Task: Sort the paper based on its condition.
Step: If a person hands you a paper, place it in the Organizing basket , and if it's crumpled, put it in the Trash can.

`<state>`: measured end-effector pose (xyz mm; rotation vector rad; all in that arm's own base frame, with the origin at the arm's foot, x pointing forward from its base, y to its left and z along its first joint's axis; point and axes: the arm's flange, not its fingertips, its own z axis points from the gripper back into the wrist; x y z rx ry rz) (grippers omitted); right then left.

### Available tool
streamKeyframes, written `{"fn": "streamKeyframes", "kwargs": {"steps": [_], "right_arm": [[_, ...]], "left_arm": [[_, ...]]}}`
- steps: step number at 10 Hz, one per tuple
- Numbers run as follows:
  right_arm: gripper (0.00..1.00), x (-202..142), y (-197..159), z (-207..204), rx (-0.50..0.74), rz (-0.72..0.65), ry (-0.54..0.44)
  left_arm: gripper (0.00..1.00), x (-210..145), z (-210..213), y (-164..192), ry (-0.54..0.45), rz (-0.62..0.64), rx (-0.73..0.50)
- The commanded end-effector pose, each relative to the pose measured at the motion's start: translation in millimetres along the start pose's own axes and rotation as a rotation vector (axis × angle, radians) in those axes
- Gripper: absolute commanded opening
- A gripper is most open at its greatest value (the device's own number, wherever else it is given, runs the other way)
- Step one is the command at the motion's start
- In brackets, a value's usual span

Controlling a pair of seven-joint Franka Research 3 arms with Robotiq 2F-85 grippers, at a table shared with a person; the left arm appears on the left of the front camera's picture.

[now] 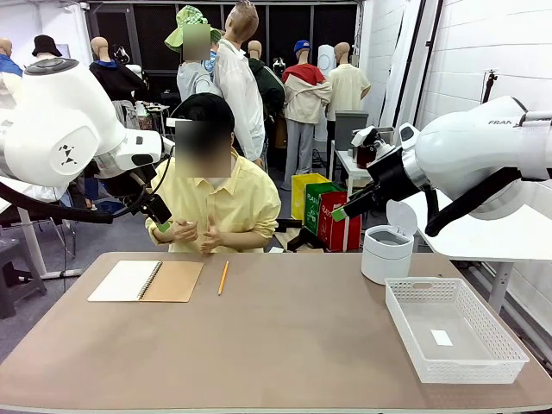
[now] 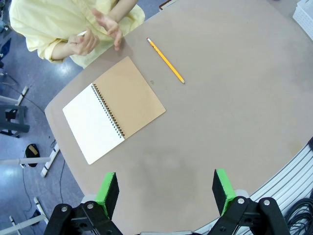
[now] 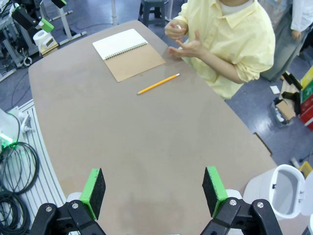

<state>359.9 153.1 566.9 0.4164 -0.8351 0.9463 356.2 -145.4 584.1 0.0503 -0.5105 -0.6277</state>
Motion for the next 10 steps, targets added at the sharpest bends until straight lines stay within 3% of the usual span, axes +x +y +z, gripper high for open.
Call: {"fn": "streamKeyframes", "kwargs": {"steps": [1,10], "right_arm": [[1.0,-0.3,-0.5,-2.3,0.015,-0.012,-0.002],[1.0,-0.3,-0.5,-2.3,0.015,-0.012,-0.002]], "left_arm": [[1.0,0.0,1.1,0.7,-0.006,0.002,0.001],[1.0,0.0,1.1,0.7,-0.006,0.002,0.001]]}}
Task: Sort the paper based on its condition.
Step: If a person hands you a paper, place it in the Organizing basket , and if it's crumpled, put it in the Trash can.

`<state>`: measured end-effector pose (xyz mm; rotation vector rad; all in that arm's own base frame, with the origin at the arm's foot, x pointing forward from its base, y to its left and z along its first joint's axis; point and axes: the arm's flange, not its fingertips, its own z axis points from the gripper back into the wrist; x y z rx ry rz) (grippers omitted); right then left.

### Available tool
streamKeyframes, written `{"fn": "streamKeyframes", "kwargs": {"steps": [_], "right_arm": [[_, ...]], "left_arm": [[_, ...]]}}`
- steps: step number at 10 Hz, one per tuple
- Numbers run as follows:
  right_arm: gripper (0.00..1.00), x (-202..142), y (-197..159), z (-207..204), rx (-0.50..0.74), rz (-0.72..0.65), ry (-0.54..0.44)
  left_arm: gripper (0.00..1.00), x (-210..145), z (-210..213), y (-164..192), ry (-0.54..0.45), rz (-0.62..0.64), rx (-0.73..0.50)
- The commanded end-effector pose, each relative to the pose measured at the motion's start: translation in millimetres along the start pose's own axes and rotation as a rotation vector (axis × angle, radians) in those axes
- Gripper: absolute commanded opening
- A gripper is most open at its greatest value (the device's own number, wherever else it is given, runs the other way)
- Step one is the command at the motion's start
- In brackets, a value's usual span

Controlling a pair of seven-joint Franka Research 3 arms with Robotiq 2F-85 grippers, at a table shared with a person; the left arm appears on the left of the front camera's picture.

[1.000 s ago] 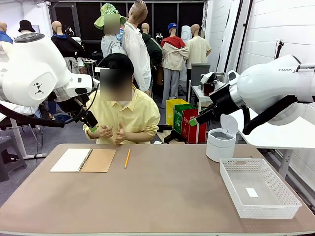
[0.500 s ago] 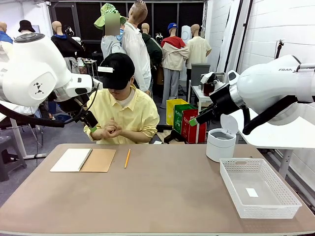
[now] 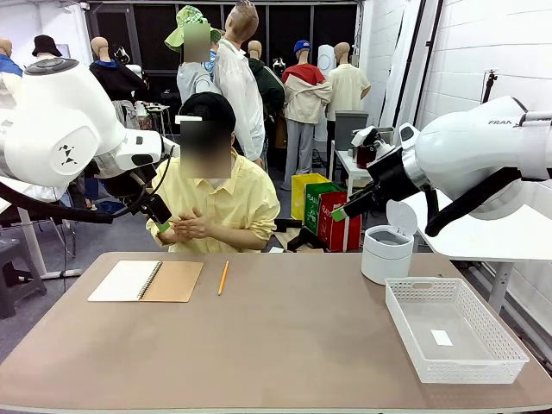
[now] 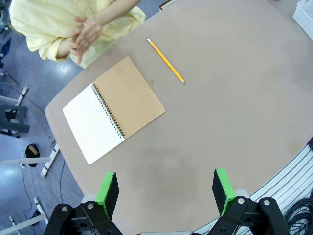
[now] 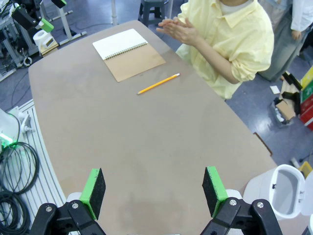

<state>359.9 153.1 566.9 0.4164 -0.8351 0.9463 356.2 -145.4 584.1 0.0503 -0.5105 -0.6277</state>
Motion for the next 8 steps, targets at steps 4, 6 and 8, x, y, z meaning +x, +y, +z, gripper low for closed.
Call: {"fn": "streamKeyframes", "kwargs": {"steps": [4,6,8], "right_arm": [[1.0,-0.3,-0.5,-2.3,0.015,-0.012,-0.002],[1.0,-0.3,-0.5,-2.3,0.015,-0.012,-0.002],[1.0,-0.3,-0.5,-2.3,0.015,-0.012,-0.002]], "left_arm": [[1.0,0.0,1.1,0.7,-0.006,0.002,0.001],[1.0,0.0,1.1,0.7,-0.006,0.002,0.001],[1.0,0.0,1.1,0.7,-0.006,0.002,0.001]]}}
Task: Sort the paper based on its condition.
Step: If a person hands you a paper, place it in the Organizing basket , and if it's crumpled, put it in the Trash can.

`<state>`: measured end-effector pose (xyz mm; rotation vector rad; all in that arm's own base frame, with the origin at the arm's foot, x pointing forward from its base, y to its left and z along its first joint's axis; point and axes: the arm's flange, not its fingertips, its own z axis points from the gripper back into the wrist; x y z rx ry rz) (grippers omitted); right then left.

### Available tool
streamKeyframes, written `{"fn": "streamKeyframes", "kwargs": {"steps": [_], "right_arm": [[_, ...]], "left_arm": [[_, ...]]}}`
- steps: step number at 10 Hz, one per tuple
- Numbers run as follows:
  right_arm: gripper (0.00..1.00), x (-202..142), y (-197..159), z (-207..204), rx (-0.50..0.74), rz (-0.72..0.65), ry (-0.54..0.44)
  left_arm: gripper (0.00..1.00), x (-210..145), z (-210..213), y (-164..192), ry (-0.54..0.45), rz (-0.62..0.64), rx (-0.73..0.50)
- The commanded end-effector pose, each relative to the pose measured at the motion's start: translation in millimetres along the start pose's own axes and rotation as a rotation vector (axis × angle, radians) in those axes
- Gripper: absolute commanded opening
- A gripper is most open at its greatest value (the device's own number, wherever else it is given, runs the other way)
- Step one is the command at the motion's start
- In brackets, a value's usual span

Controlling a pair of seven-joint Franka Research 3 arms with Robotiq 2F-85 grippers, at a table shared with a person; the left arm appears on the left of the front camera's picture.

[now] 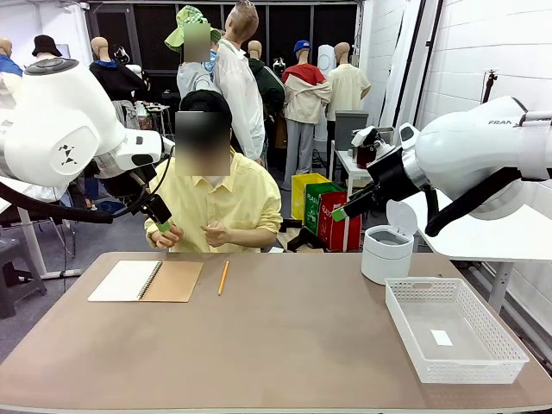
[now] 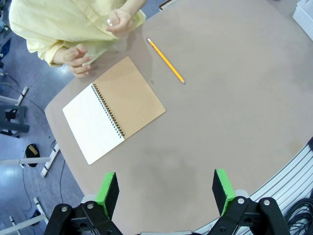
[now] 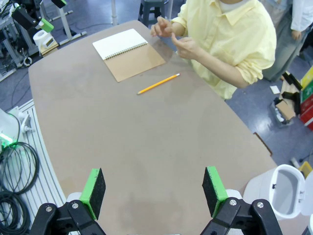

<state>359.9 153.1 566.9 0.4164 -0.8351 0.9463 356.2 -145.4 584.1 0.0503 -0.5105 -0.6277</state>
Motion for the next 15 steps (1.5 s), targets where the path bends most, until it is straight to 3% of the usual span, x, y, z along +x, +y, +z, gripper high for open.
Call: {"fn": "streamKeyframes", "kwargs": {"steps": [1,15], "right_arm": [[1.0,-0.3,-0.5,-2.3,0.015,-0.011,-0.002],[1.0,-0.3,-0.5,-2.3,0.015,-0.011,-0.002]], "left_arm": [[1.0,0.0,1.1,0.7,-0.006,0.002,0.001],[1.0,0.0,1.1,0.7,-0.006,0.002,0.001]]}}
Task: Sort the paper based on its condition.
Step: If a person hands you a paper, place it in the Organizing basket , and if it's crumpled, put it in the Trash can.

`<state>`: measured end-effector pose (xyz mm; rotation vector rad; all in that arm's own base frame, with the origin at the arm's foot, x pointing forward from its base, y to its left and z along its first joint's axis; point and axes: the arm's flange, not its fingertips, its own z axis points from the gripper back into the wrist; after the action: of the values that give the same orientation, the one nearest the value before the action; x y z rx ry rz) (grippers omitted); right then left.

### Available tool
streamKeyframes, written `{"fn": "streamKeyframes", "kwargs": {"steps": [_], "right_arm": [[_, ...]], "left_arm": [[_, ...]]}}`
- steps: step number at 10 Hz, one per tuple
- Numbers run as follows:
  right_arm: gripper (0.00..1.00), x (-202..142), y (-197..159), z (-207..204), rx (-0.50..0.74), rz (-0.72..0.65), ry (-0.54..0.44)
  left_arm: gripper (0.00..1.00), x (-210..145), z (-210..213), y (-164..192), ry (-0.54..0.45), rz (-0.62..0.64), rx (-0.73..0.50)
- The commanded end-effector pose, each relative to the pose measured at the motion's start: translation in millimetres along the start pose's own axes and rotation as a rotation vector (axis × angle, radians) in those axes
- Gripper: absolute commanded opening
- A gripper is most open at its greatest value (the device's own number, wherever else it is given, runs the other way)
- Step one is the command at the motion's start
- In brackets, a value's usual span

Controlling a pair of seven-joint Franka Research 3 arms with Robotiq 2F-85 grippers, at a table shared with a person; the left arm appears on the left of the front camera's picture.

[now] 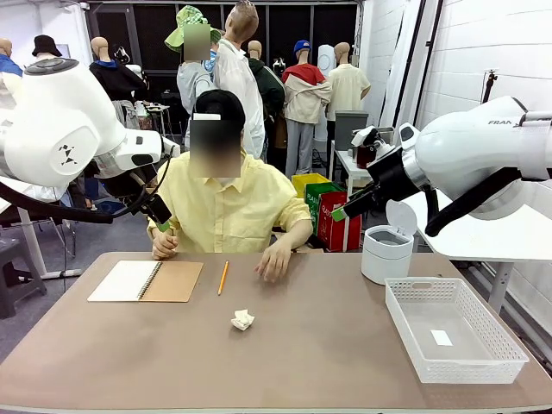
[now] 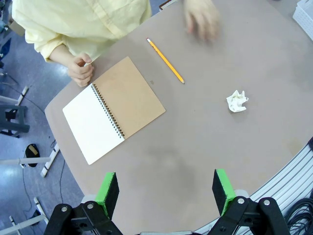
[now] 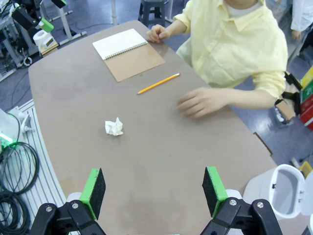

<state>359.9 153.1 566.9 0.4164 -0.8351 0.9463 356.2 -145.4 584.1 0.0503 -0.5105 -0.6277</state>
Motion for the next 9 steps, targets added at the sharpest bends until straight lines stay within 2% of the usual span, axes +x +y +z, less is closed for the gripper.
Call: {"fn": "streamKeyframes", "kwargs": {"steps": [1,5,9], "right_arm": [[1.0,0,-1,-2,0.015,-0.011,-0.002],[1.0,8,6,-11,0.01,0.032,0.033],[1.0,34,18,-54,0.061,0.184,0.16]], "left_arm": [[1.0,0,1,1,-0.006,0.002,0.001],[1.0,0,1,1,-0.006,0.002,0.001],[1.0,0,1,1,-0.006,0.002,0.001]]}}
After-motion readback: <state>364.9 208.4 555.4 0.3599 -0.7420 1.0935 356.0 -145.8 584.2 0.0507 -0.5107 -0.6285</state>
